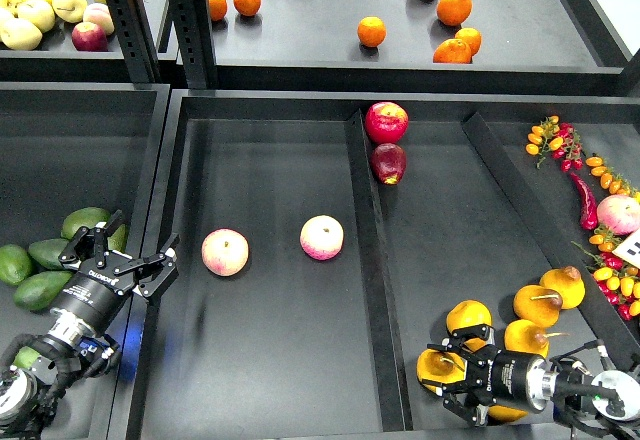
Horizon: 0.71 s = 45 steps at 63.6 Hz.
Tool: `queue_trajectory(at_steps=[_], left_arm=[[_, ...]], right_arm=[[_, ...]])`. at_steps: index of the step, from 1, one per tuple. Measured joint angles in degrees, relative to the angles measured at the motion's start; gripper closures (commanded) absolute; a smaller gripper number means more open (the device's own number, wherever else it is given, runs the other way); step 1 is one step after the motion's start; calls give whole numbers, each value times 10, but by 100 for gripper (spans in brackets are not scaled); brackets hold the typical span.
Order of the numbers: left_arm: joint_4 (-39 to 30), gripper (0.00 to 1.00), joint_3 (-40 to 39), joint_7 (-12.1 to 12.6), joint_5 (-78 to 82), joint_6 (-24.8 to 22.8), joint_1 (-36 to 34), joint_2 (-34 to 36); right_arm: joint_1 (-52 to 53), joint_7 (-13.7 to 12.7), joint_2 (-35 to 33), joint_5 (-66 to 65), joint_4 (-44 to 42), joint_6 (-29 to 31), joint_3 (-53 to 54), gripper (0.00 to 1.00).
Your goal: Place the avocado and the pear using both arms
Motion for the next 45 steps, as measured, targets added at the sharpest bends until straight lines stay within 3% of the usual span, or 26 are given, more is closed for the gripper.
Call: queue_trajectory(at_steps=[3, 25, 45], left_arm=[[0, 1, 0, 0, 0, 0, 0, 0], [-7, 1, 1, 0, 1, 0, 0, 0], [-8, 1, 4, 0, 1, 0, 0, 0]], right_arm=[[0, 0, 0, 1, 5, -1, 10, 17], [9, 0, 76, 2, 17, -30, 174, 2], [66, 0, 175, 1, 5, -108, 289, 1]])
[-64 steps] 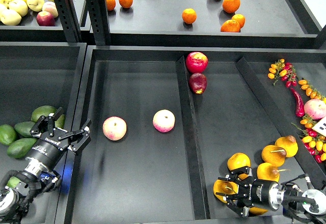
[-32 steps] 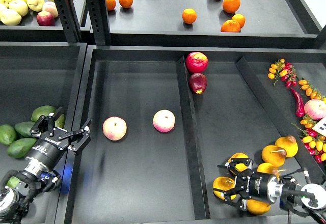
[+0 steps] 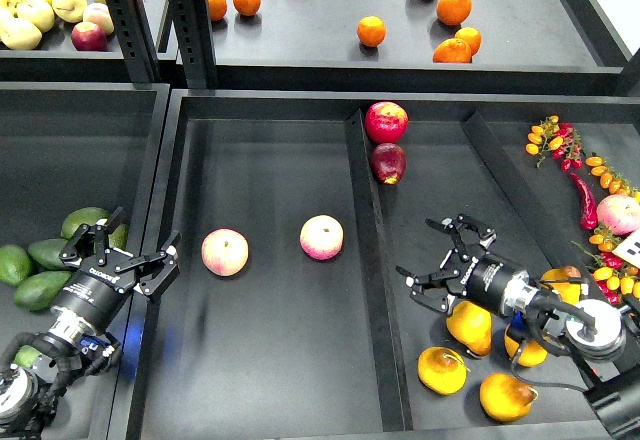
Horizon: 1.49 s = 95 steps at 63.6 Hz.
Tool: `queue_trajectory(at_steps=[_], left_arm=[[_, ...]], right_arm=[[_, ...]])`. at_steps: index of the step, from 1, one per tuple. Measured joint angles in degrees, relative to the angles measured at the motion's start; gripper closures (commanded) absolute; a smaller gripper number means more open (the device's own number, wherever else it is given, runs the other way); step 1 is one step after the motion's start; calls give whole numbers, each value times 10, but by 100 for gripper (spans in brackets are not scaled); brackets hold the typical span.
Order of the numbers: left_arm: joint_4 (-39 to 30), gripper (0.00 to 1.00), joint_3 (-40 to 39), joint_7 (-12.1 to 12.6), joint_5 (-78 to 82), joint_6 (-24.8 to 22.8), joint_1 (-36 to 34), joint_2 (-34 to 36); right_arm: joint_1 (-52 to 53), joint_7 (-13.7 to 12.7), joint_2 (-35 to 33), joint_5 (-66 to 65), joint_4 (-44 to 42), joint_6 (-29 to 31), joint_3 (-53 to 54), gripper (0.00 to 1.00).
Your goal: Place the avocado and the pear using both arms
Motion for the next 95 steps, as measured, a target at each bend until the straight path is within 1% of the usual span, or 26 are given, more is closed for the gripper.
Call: queue_trajectory(at_steps=[7, 8, 19, 34, 48, 54, 56, 57, 60, 64, 66, 68, 71, 76, 82, 95], left_arm=[[0, 1, 3, 0, 0, 0, 0, 0], [0, 1, 5, 0, 0, 0, 0, 0], [0, 1, 5, 0, 0, 0, 5, 0], [1, 1, 5, 0, 0, 0, 5, 0], [9, 1, 2, 0, 1, 0, 0, 0], [10, 1, 2, 0, 1, 0, -2, 0], [10, 1, 2, 0, 1, 0, -4, 0], [11, 1, 2, 0, 1, 0, -8, 0], [12, 1, 2, 0, 1, 0, -9, 0], [13, 1, 2, 0, 1, 0, -11, 0], [13, 1, 1, 0, 1, 0, -12, 0], [13, 1, -1, 0, 1, 0, -12, 0], [13, 1, -3, 0, 1, 0, -12, 0], [13, 1, -11, 0, 1, 0, -12, 0], [13, 1, -23, 0, 1, 0, -12, 0], [12, 1, -39, 0, 1, 0, 1, 0]], right_arm=[[15, 0, 37, -1, -11, -11, 23, 1], [18, 0, 56, -2, -17, -15, 34, 1], [21, 0, 107, -17, -37, -17, 75, 1], [29, 0, 114, -53, -62, -15, 160, 0], [29, 0, 115, -55, -55, -10, 167, 0], [29, 0, 115, -54, -48, 4, 150, 0], [29, 9, 115, -52, -47, 12, 141, 0], [29, 45, 115, -47, -46, 24, 130, 0], [29, 74, 115, -42, -45, 30, 125, 0], [26, 128, 115, -26, -39, 36, 123, 0], [23, 145, 114, -17, -35, 39, 123, 0], [18, 155, 114, -10, -30, 41, 123, 0], [7, 164, 115, 0, -22, 44, 124, 0], [-21, 171, 115, 10, -1, 54, 133, 0], [-55, 174, 115, 13, 18, 70, 138, 0], [-133, 175, 115, 13, 51, 128, 140, 0]])
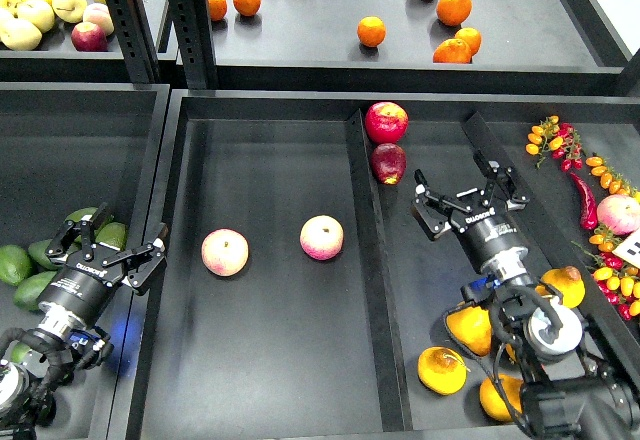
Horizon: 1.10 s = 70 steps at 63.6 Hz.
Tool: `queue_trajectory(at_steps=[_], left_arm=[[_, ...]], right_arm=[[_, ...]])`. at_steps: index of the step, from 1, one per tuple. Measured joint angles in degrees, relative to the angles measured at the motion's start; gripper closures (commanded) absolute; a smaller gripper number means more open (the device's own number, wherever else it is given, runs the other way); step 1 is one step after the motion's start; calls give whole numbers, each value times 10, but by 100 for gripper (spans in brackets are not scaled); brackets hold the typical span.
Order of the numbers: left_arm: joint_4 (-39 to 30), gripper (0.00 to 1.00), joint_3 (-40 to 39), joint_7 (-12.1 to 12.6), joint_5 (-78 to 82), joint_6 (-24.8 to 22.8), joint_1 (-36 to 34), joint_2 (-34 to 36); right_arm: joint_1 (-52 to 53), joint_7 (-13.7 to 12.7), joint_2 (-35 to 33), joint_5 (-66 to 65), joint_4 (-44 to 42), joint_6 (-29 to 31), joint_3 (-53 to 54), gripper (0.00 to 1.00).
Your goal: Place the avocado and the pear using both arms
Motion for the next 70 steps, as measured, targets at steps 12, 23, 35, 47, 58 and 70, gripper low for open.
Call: queue_trajectory(at_steps=[12, 23, 35, 47, 58, 70], left_arm=[[-17, 1, -2, 0, 0, 0, 26, 0], [-32, 1, -2, 0, 0, 0, 45, 0], [-40, 1, -2, 0, -1, 0, 74, 0], [-41, 1, -2, 0, -2, 0, 90, 0], [-53, 1, 9, 0, -3, 0, 85, 0], [-66, 1, 10, 0, -2, 0, 44, 0]], right_arm=[[-77, 0, 0, 18, 66, 13, -3, 0], [-121, 0, 0, 32, 90, 27, -5, 0], [-163, -1, 0, 45, 92, 55, -21, 0], [-184, -3, 0, 80, 98, 54, -43, 0], [-185, -4, 0, 112, 124, 11, -53, 0], [-160, -3, 0, 128, 135, -14, -57, 0]])
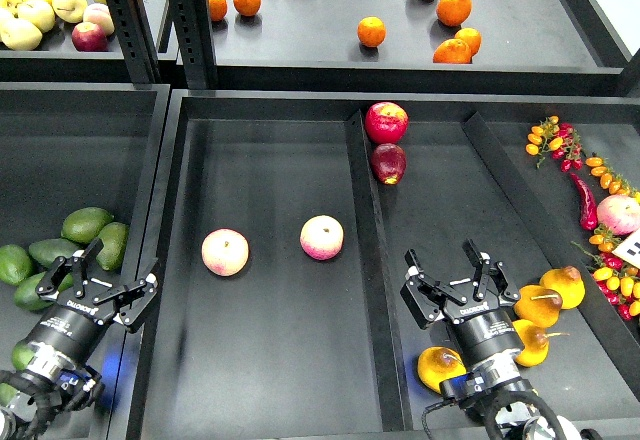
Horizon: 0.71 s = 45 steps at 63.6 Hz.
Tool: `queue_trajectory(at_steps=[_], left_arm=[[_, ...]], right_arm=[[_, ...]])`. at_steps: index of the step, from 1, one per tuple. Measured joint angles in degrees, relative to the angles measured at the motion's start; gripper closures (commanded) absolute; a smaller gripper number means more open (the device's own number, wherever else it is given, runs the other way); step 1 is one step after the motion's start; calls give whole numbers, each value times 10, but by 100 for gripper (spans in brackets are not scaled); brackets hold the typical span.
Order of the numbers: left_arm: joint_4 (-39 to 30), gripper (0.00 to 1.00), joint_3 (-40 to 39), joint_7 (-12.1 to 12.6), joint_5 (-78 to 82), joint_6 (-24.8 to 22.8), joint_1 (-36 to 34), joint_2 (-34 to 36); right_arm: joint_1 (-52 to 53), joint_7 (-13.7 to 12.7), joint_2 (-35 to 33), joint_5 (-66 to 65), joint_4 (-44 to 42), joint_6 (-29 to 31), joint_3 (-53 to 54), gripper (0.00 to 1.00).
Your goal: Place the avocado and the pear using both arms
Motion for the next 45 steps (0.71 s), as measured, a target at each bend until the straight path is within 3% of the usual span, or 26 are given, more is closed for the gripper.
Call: queue_trajectory(at_steps=[16, 27, 45], left_arm=[[-21, 1, 1, -11, 0, 0, -41, 0], [-51, 1, 7, -27, 0, 0, -38, 0], [-83, 1, 22, -30, 0, 0, -24, 0]], right_arm=[[66, 0, 0, 0, 0, -25, 1, 0], [78, 0, 0, 0, 0, -30, -2, 0], [76, 1, 0, 2, 0, -21, -23, 0]])
